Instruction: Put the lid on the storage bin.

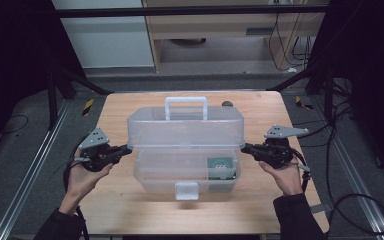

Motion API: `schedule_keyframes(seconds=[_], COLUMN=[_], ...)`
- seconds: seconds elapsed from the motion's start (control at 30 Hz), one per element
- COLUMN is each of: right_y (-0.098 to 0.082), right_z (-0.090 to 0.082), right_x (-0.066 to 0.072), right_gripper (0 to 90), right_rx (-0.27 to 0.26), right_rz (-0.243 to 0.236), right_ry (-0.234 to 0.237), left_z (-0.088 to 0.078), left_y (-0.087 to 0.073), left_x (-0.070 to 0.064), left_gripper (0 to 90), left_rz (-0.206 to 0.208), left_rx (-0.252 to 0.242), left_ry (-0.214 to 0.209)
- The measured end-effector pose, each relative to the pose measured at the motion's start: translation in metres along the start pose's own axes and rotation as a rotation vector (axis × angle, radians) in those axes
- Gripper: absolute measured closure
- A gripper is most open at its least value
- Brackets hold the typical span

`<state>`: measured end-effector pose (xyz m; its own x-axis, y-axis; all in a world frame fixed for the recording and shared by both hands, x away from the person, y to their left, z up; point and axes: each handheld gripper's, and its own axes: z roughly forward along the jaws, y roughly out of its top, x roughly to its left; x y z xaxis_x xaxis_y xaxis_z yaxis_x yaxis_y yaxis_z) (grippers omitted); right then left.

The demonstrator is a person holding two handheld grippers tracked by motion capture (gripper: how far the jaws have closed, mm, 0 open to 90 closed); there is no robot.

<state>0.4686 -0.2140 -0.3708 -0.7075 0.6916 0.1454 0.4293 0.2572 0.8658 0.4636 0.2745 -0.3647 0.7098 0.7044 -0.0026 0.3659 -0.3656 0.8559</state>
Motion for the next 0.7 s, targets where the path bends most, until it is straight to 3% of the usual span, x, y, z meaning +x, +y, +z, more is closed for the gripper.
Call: schedule_keyframes(seconds=[0.43,0.7], right_y=[-0.020,-0.033], right_z=[0.002,0.006], right_x=[0.006,0.006], right_gripper=[90.0,90.0], right_rx=[0.053,0.110], right_rz=[-0.011,-0.013], right_ry=[-0.014,-0.030], left_z=[0.003,0.009], left_y=[-0.024,-0.041], left_x=[0.001,0.010], left_gripper=[85.2,84.3], left_rz=[-0.001,-0.054], left_rx=[0.011,0.029], left_ry=[0.036,0.038])
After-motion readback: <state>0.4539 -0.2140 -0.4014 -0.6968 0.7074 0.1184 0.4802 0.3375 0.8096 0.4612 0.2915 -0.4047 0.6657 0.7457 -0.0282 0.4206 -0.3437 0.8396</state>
